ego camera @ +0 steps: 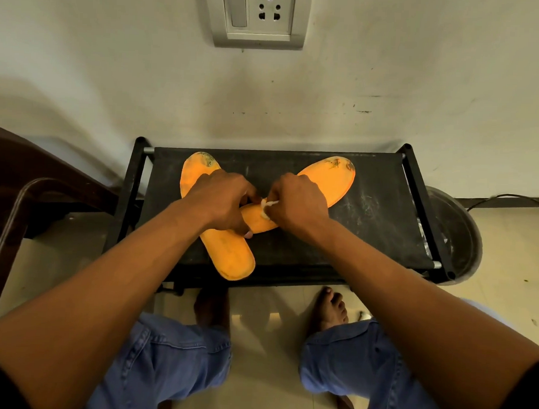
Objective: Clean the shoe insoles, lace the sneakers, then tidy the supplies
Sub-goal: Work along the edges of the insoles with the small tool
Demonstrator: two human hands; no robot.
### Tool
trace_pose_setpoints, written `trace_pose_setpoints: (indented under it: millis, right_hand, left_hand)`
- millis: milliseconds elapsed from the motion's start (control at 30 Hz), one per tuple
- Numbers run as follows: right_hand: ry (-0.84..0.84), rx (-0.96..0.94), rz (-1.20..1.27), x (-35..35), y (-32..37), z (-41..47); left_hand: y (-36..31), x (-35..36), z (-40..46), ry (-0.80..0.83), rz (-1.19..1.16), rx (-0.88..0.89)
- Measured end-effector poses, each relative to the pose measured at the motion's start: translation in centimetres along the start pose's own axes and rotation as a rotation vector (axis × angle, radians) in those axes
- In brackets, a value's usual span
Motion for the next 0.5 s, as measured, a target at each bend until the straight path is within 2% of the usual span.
trace_pose_setpoints:
  millis: [100,233,500]
  right_hand:
    - [0.026,-0.053,0.071,1.2,1.1,-0.8]
    - [-0.015,-0.035,-0.039,0.7,0.8,-1.0]
    - [-0.049,0.174,-0.247,-3.5,-1.9,-0.1]
  left_hand:
    - [-0.1,0.3,0.2,-0.013,-0.010,-0.017]
    - [0.1,0.7,0.4,-0.030,-0.012,-0.016]
    - [0.0,0.3,0.1,-0.009,-0.022,-0.007]
Point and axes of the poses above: each hand's wrist, its own z-axis towards the middle knuckle, its own x-axis out of the palm, y = z × x, the point moved 3 cm from there along z, towards the middle knuckle, and after that the axes turned 2 degrees about z, right-handed, at the moved point
